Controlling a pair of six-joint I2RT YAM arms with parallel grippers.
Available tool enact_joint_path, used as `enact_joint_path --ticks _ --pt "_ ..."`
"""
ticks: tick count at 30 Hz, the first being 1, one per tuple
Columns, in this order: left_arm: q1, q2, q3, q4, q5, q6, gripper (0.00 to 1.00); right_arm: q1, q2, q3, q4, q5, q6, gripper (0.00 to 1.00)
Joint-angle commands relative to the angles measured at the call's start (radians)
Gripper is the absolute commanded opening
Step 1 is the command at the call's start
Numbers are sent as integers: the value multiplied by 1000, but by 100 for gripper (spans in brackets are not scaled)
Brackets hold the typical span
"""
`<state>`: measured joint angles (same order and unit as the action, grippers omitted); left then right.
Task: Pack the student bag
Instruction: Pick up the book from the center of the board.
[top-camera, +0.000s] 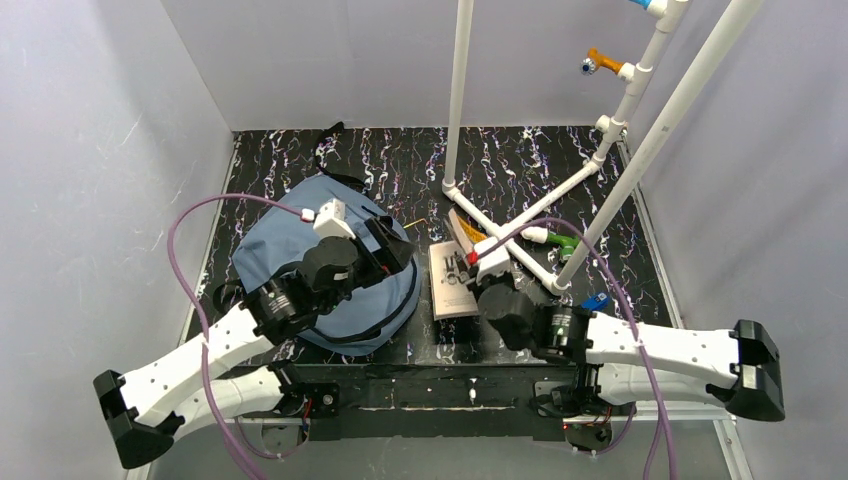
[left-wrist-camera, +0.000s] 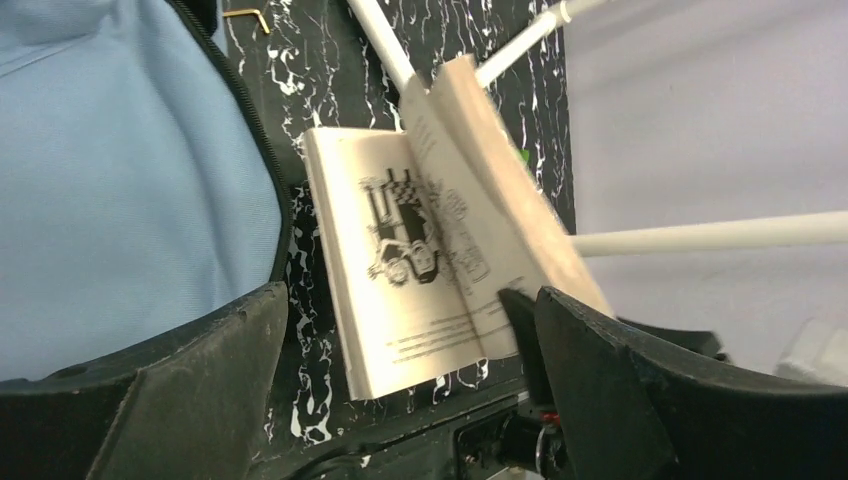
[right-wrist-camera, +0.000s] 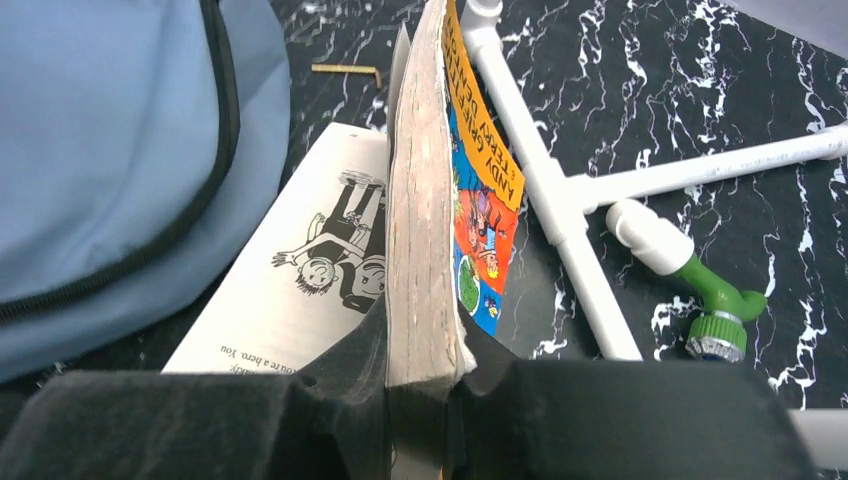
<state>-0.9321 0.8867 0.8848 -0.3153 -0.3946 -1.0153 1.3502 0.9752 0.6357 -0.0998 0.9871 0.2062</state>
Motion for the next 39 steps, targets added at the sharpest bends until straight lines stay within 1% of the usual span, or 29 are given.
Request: enact_joint_path --ticks 1,3,4,7,10,12,19,25,28,31,34,39 --pt "16 -19 -40 -67 -28 -78 94 -98 -49 142 8 -150 4 1" --pt "21 -17 -65 -41 31 -171 97 -124 -34 201 -6 -186 4 1" --pt "23 -19 -89 4 66 -207 98 -129 -26 222 -12 -199 4 1" --pt "24 -28 -182 189 145 -319 98 -139 -14 262 -11 -242 9 1" --pt "26 -32 -273 378 181 -433 98 -148 -14 281 -2 -282 27 1" --pt "29 -36 -286 392 177 -474 98 -153 -13 286 1 -301 43 1" --pt "40 -109 -300 443 134 -475 98 -163 -14 265 22 -367 104 1" --pt "56 -93 -309 470 159 -517 98 -163 -10 260 69 -467 149 1" --pt "59 -88 -303 473 149 -496 98 -163 -7 246 90 -538 110 1" --pt "61 -83 -299 473 147 -497 98 -163 -26 221 147 -600 52 1" --pt "62 -79 -291 472 149 -494 98 -163 -18 228 130 -627 4 1" --pt "63 -72 -282 472 139 -497 98 -163 1 229 135 -715 -67 1"
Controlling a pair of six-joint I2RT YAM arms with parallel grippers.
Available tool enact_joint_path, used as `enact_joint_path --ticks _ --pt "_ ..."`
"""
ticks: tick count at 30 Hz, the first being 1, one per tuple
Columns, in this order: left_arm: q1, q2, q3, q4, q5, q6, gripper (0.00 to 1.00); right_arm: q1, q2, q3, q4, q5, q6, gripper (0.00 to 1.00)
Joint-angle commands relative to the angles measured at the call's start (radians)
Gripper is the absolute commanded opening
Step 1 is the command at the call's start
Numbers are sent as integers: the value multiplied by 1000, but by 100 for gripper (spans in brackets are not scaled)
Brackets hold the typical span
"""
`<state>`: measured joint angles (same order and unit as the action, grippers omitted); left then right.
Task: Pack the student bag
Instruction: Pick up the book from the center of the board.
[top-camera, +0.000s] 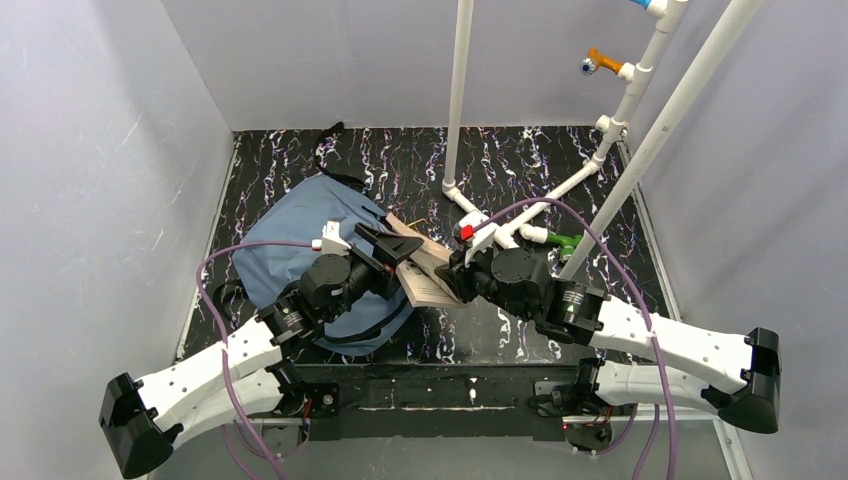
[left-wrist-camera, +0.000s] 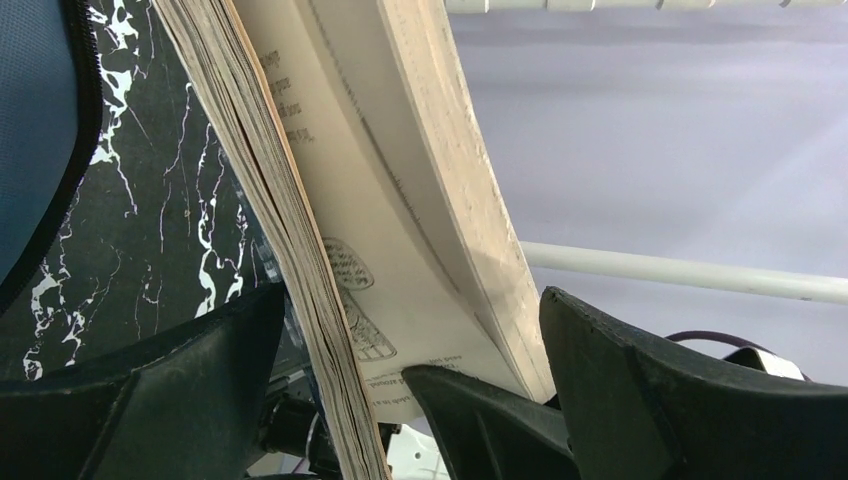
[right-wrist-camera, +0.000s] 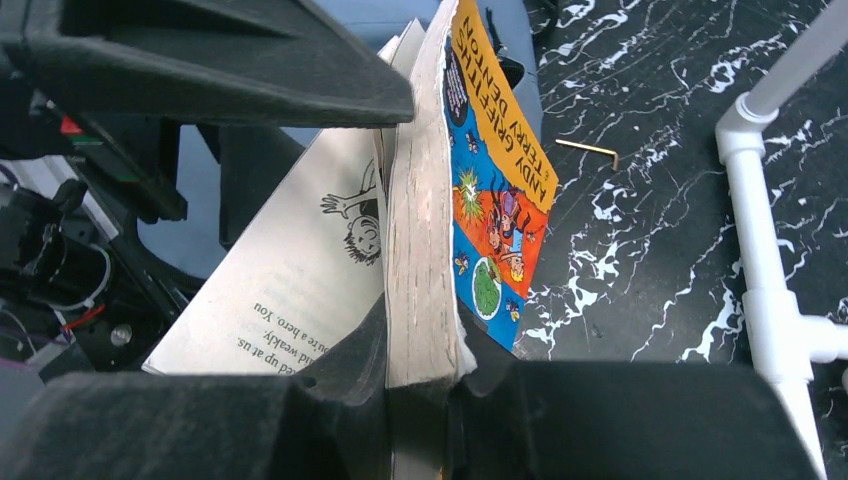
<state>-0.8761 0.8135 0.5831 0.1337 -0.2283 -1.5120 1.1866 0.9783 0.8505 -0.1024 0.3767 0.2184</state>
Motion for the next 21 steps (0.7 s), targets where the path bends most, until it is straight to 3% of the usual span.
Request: enact_joint_path --ticks 1,17,21 --pt "8 2 20 23 -32 -1 98 1 -2 13 140 -116 -91 1" --pt "12 18 2 17 -56 -59 98 2 15 49 54 -162 -266 1" --pt "14 22 1 18 -61 -63 85 5 26 69 24 -154 -304 5"
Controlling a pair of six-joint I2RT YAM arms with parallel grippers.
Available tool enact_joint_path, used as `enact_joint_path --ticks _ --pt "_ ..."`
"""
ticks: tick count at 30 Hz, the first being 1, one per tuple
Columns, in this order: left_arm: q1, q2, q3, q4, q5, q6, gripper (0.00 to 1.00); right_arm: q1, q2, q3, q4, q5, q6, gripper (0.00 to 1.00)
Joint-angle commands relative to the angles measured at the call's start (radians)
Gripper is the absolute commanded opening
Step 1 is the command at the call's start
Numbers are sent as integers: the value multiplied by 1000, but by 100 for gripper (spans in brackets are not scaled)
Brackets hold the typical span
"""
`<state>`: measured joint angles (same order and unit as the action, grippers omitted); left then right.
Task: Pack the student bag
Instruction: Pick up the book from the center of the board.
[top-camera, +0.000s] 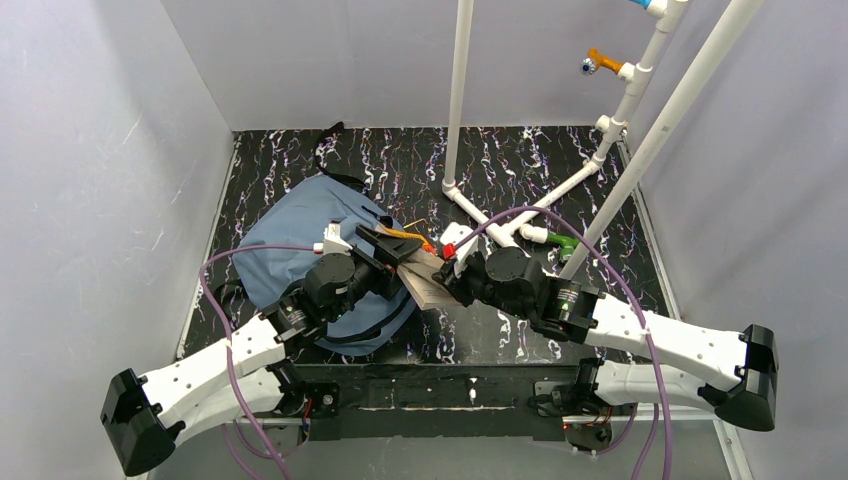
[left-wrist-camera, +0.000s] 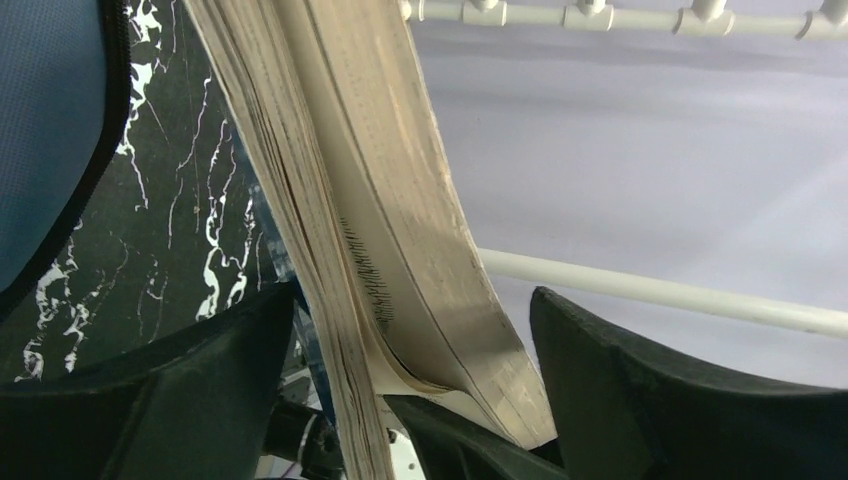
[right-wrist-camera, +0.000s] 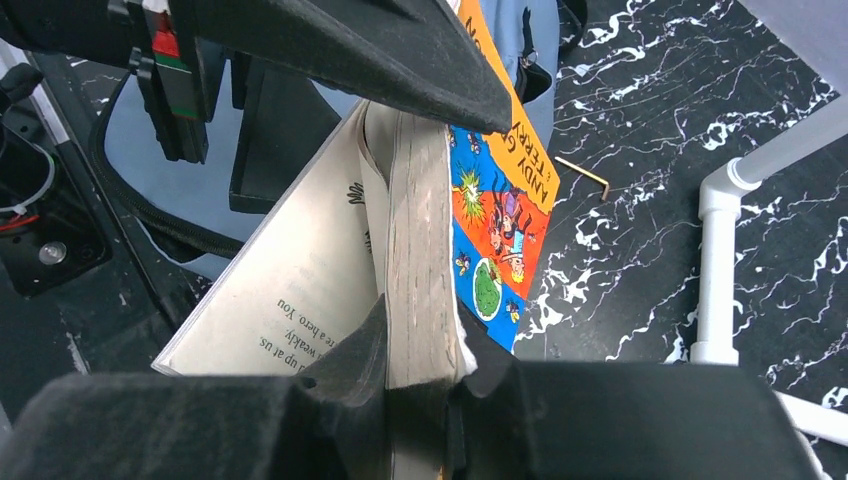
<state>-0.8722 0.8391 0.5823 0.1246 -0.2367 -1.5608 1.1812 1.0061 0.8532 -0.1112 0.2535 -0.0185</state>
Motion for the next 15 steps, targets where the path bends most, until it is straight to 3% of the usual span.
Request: enact_joint_path --ticks 1,4,9,15 --pt "11 -2 2 27 -55 -16 78 11 -1 67 30 -30 -73 7" --pt "13 -2 2 27 -69 -19 64 11 3 66 33 -35 -85 8" --pt "17 -1 3 27 -77 -32 48 13 12 63 35 -43 -92 13" --pt "23 5 1 27 -68 -38 14 14 14 69 10 -39 -97 33"
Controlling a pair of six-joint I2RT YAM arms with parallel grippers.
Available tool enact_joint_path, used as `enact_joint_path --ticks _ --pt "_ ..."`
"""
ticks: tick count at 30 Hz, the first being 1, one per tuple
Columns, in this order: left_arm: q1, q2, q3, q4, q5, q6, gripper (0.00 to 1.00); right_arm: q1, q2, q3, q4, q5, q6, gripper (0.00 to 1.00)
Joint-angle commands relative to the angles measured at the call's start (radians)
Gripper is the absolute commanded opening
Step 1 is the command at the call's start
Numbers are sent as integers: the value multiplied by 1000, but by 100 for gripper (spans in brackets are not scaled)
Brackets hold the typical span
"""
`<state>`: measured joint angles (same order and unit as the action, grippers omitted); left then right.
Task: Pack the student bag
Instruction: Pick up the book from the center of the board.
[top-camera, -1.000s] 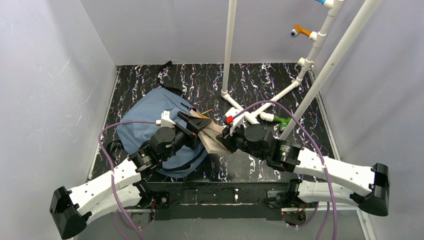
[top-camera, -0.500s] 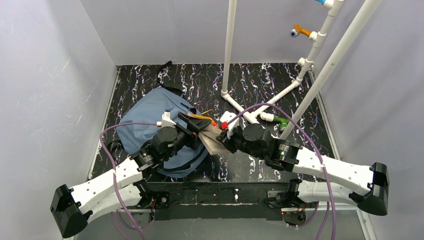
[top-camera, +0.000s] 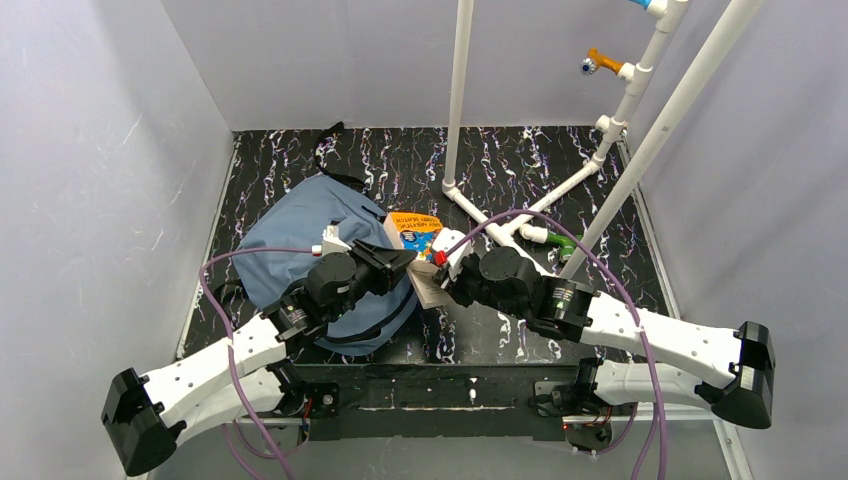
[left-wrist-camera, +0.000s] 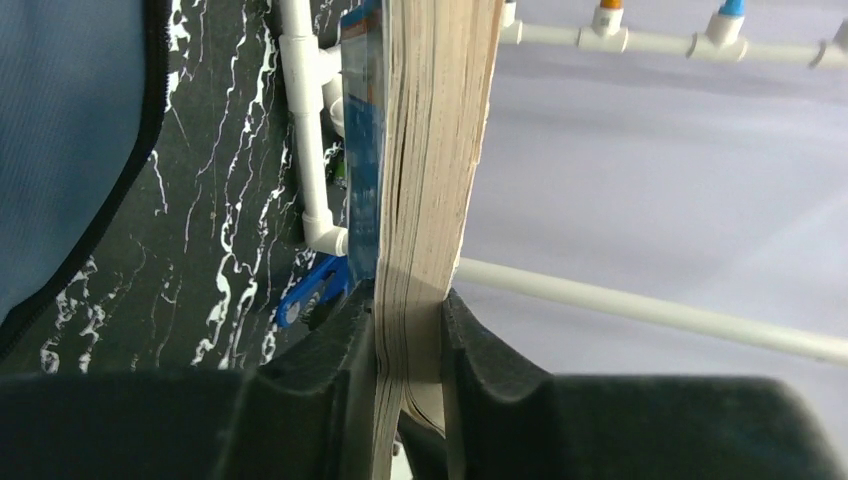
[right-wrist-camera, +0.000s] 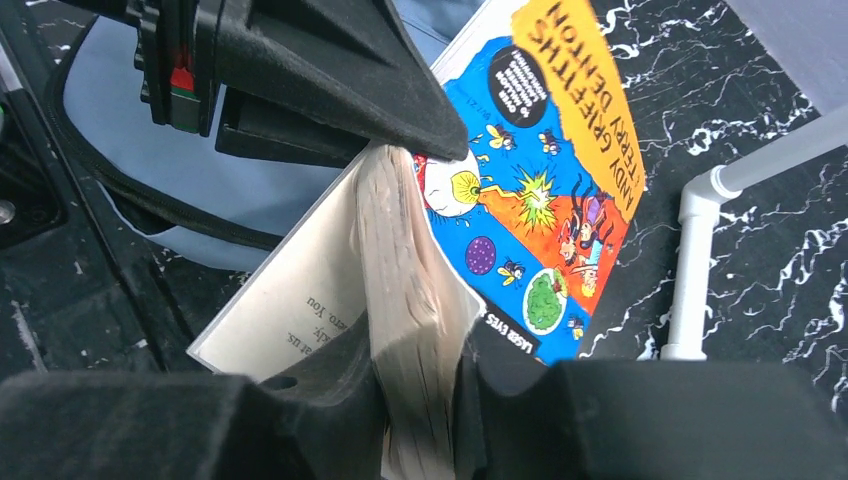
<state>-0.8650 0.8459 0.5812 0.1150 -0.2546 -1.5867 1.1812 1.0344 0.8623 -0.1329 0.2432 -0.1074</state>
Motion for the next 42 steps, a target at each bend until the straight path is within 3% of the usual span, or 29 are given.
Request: enact_joint_path --ticks 1,4,11,16,19,25,30,32,35,42 --pt "18 -2 0 37 -51 -14 8 14 -17 61 26 -28 -7 36" --pt "20 -5 -1 37 -51 -17 0 14 -20 55 13 -33 3 49" --pt "28 -37 -21 36 -87 15 0 14 -38 53 -61 -106 88 98" --pt "45 -87 -16 37 -131 164 0 12 -67 64 -114 -97 285 98" --pt "50 -112 7 37 -150 303 0 12 -62 76 -102 -174 407 98" --pt "56 -158 43 35 -175 556 0 -6 -60 106 66 -360 613 98" --pt "58 -213 62 38 -171 629 0 -100 -9 193 -68 -273 770 98" --pt "58 -230 67 38 -164 644 0 -222 11 167 11 -414 887 98" --pt "58 -253 71 38 -149 643 0 -378 56 57 326 -661 1080 98" --pt "57 -305 101 38 -63 612 0 -468 240 87 412 -936 951 98"
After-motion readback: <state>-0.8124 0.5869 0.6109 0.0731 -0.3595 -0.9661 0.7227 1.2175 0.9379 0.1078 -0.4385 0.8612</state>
